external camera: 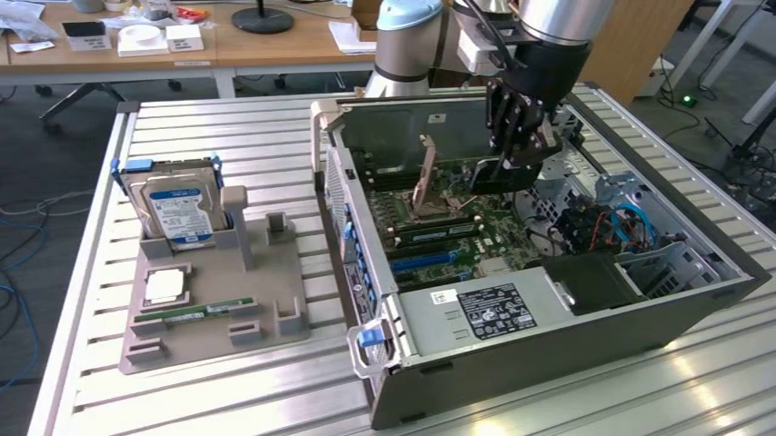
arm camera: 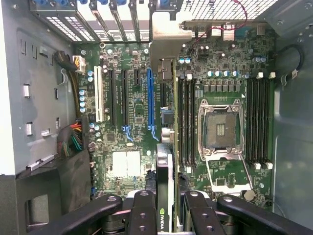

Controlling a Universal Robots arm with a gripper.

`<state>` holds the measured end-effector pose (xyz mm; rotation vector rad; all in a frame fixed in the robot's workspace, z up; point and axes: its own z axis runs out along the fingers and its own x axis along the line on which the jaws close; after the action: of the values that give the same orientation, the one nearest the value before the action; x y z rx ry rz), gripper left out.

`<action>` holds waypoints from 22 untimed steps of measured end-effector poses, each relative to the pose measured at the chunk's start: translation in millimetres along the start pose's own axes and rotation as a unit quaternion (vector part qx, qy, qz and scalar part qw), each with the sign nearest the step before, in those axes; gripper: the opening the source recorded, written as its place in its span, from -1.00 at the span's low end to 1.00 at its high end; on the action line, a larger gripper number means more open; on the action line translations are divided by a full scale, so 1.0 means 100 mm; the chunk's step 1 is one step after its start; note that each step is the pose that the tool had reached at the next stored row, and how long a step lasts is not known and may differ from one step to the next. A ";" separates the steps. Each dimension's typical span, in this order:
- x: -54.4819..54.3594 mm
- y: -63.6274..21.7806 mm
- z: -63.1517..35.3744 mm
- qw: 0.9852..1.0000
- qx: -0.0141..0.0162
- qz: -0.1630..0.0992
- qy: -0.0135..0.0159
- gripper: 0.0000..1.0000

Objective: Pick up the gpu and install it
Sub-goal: 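Insert the gpu into the slot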

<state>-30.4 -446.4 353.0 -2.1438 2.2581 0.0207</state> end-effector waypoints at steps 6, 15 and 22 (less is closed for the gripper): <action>0.00 0.000 0.024 1.000 0.000 0.000 0.000 -0.47; 0.00 0.006 0.130 1.000 0.001 0.000 0.000 -0.47; 0.01 0.044 0.155 1.000 0.001 0.000 0.000 -0.47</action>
<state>-34.7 -446.4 337.5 -2.1431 2.2572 0.0186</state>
